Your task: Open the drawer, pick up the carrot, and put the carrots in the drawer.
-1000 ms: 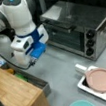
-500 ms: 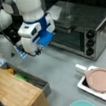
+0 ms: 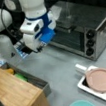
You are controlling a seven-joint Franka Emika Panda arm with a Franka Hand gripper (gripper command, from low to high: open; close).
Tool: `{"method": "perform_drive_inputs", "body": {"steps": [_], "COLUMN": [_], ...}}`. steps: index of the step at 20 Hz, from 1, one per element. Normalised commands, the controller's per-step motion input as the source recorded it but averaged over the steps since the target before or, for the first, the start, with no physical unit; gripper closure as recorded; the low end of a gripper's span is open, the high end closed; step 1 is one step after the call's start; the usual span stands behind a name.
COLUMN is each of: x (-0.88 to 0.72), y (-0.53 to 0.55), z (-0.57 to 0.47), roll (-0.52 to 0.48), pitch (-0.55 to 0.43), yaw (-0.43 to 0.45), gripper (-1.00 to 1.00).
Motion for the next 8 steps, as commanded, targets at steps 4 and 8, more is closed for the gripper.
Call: {"method": "perform_drive_inputs", "body": {"steps": [4,8], "x": [0.2,0.24], "y": [0.13,0.16], "z": [0.06,0.06], "roll": [0.104,0.101], "pitch": [0.118,0.114], "yaw": [-0.153,-0.15], "gripper": [-1.0,-1.0]}}
